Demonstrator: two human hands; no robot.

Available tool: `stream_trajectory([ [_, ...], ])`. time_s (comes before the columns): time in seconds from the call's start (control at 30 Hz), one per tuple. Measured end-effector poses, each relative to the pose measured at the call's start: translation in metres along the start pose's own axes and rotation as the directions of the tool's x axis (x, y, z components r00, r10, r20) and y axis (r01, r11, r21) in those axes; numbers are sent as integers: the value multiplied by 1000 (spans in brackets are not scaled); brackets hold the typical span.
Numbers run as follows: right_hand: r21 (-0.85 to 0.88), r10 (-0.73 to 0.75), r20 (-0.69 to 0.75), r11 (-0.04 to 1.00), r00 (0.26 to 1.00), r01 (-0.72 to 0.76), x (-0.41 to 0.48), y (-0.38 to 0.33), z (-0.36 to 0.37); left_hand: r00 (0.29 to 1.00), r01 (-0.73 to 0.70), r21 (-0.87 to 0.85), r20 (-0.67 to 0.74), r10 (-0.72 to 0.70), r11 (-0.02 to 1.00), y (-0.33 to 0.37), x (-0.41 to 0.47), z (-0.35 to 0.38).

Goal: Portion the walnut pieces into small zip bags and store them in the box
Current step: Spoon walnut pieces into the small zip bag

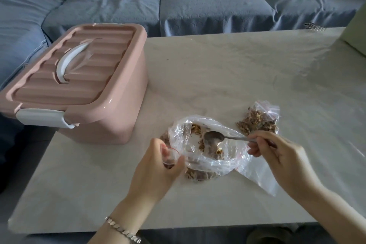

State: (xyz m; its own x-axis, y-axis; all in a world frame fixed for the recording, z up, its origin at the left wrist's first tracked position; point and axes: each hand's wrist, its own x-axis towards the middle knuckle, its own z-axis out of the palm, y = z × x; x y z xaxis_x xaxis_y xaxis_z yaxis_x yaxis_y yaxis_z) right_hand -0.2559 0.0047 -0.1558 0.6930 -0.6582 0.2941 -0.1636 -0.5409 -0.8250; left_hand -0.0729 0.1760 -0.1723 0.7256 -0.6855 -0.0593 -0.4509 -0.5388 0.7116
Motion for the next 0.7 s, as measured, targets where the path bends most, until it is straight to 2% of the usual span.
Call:
stream_trajectory([
  [0.13, 71, 77, 50, 994, 996, -81, -11, 18, 11, 978, 115, 45, 170, -121, 992, -2, 1, 7],
  [0.2, 73, 90, 84, 993, 992, -96, -15, 21, 13, 949, 149, 39, 277, -154, 988, 1, 1, 13],
  [0.27, 61, 84, 99, 994, 992, -90, -17, 21, 10, 932, 170, 1, 324, -161, 985, 5, 1, 18],
  [0.37, 77, 106, 121, 990, 987, -116, -16, 18, 7, 935, 193, -91, 319, -154, 977, 9, 0, 23],
  [0.53, 51, 238, 132, 968, 962, -247, -14, 22, 13, 948, 214, -234, 284, -144, 948, 15, 5, 29],
  [0.7, 308, 486, 77, 819, 870, -485, -9, 21, 21, 972, 158, -294, 212, -97, 942, 18, 13, 33],
])
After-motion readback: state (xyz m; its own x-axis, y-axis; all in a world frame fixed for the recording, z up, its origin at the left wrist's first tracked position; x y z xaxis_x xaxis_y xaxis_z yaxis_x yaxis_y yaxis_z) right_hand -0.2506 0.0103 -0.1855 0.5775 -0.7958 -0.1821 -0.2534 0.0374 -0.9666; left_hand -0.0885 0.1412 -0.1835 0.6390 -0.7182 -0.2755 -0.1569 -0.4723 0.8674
